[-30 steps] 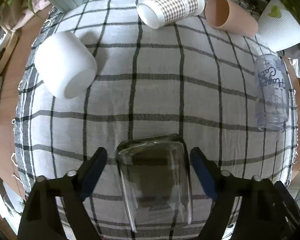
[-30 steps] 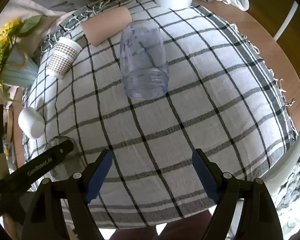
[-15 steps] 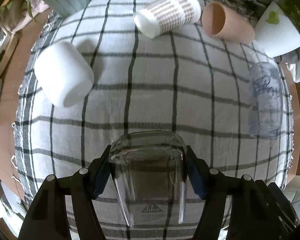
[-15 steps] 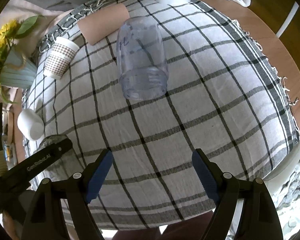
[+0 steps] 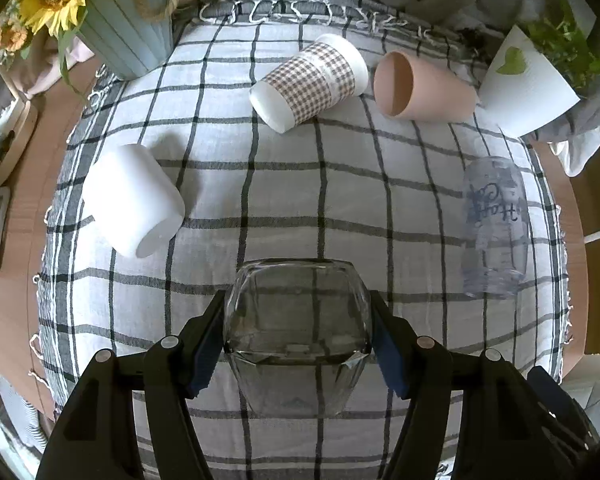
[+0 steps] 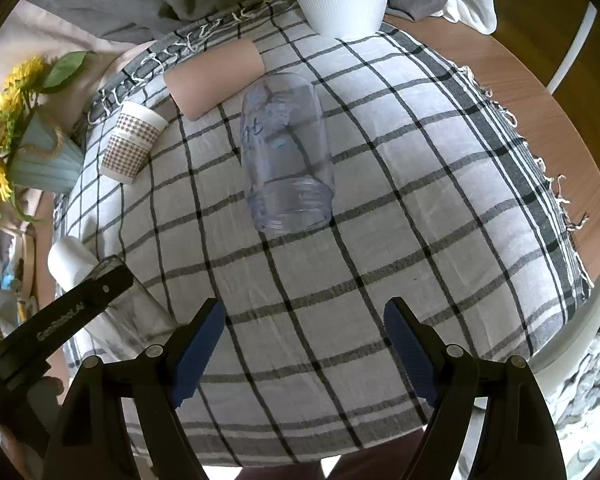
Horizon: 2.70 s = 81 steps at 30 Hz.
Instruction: Flip cup upside down
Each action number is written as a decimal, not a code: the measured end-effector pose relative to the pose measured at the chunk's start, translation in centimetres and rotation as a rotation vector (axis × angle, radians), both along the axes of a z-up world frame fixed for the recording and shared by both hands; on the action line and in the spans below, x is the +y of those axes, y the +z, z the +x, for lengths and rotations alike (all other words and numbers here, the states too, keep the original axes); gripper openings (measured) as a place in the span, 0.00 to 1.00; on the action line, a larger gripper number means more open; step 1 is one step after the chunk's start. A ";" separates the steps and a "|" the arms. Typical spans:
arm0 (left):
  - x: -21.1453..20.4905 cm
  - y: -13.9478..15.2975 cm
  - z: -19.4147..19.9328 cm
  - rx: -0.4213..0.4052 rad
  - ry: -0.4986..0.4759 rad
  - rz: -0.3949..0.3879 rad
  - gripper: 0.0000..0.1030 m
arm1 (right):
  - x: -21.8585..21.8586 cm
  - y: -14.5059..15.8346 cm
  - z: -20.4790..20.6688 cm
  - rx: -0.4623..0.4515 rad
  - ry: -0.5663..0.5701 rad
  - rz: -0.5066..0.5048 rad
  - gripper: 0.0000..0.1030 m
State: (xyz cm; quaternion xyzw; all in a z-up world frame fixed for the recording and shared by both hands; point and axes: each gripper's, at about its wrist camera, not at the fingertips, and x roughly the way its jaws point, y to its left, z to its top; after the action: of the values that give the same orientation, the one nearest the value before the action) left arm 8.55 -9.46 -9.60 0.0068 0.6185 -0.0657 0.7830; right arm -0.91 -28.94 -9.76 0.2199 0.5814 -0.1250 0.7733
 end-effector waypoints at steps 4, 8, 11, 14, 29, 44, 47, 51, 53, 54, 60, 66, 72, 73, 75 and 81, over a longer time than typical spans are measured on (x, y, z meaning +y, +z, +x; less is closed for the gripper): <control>-0.2 0.2 -0.5 -0.027 0.000 -0.010 0.64 | 0.0 0.0 -0.1 0.002 0.010 -0.007 0.80; 0.0 0.4 -1.3 -0.029 -0.002 -0.015 0.64 | 0.1 0.1 -0.2 -0.001 0.019 -0.018 0.80; 0.0 0.4 -2.1 -0.033 -0.011 -0.009 0.64 | 0.2 0.1 -0.2 -0.003 0.028 -0.032 0.80; 0.0 0.4 -2.9 -0.023 -0.013 -0.008 0.64 | 0.3 0.1 -0.4 0.001 0.039 -0.042 0.80; -0.2 1.1 -4.8 -0.064 -0.029 0.007 0.83 | 0.2 -0.1 -1.2 0.023 0.055 -0.070 0.82; 3.4 7.0 -9.0 -0.248 0.030 0.067 0.99 | 2.3 6.9 -4.7 -0.139 0.128 -0.171 0.91; 4.6 8.0 -10.0 -0.282 0.045 0.083 0.99 | 3.6 8.4 -5.5 -0.196 0.165 -0.197 0.92; 6.3 8.9 -11.3 -0.317 0.059 0.104 1.00 | 5.3 9.4 -6.1 -0.235 0.203 -0.199 0.93; 7.0 9.0 -11.8 -0.319 0.065 0.107 0.99 | 6.1 9.6 -6.4 -0.244 0.217 -0.195 0.93; 7.5 9.1 -12.0 -0.316 0.068 0.106 0.99 | 6.4 9.6 -6.6 -0.246 0.223 -0.192 0.93; 9.2 9.1 -13.0 -0.297 0.077 0.094 0.99 | 8.5 9.6 -7.2 -0.249 0.258 -0.195 0.93; 10.1 9.8 -13.3 -0.317 0.095 0.102 1.00 | 9.0 10.4 -7.6 -0.276 0.235 -0.215 0.96; 10.6 10.3 -13.4 -0.339 0.091 0.093 1.00 | 9.5 10.7 -7.7 -0.286 0.235 -0.219 0.97; 10.6 10.4 -13.4 -0.340 0.089 0.093 1.00 | 9.6 10.7 -7.8 -0.288 0.237 -0.222 0.97; 10.7 10.4 -13.4 -0.342 0.088 0.088 1.00 | 9.8 10.8 -7.9 -0.292 0.239 -0.225 0.97; 10.8 10.4 -13.4 -0.340 0.089 0.096 1.00 | 10.0 10.9 -7.9 -0.286 0.238 -0.224 0.97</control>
State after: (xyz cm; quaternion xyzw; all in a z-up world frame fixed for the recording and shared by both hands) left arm -4.84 1.30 0.84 0.0276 0.4791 0.0007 0.8773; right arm -8.80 -18.92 1.11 0.0780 0.4701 -0.0642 0.8768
